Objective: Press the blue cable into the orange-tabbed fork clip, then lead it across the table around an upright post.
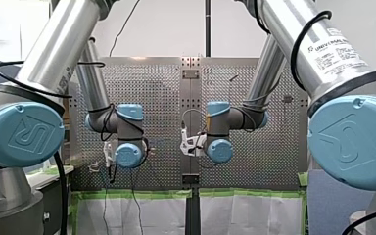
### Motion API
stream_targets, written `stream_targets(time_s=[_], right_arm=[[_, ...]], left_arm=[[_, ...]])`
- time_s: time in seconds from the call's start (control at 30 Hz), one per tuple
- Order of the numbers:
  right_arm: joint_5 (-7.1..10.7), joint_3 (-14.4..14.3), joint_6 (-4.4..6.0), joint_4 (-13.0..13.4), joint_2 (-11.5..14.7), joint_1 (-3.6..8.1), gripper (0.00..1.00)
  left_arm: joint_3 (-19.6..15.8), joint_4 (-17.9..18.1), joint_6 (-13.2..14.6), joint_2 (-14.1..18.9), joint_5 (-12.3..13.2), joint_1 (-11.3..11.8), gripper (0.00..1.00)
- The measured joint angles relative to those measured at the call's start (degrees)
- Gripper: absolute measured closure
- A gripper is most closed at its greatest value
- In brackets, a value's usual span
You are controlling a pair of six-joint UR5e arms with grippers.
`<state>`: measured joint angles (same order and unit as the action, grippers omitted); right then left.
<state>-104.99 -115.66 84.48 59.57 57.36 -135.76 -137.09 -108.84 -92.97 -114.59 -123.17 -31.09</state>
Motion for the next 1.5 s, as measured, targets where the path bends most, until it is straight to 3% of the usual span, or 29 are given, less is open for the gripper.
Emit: stream_targets(time_s=[0.2, 0.8, 1.0, 1.27, 1.33, 1.5], right_arm=[[-0.04, 0.0, 0.0, -0.1, 0.0, 0.0, 1.0], [-0.21, 0.1, 0.05, -0.2, -0.2, -0.14, 1.0], [-2.68, 2.6, 0.16, -2.7, -2.6, -2.61, 1.0], [-7.79, 7.4, 0.18, -7.8, -7.7, -7.54, 1.0], [-9.18, 8.0, 0.18, -9.0, -8.8, -8.22, 1.0], [-12.06, 8.3, 0.18, -10.1, -9.6, -8.64, 1.0]], left_arm=[[-0.1, -1.2, 0.1, -1.6, 0.2, 0.2, 1.0], [-0.1, -1.3, 0.2, -1.8, 0.2, 0.2, 1.0], [-0.1, -1.3, 0.2, -1.8, 0.2, 0.2, 1.0], [-0.1, -1.3, 0.2, -1.8, 0.2, 0.2, 1.0], [-0.1, -1.3, 0.2, -1.8, 0.2, 0.2, 1.0], [-0.1, -1.3, 0.2, -1.8, 0.2, 0.2, 1.0]])
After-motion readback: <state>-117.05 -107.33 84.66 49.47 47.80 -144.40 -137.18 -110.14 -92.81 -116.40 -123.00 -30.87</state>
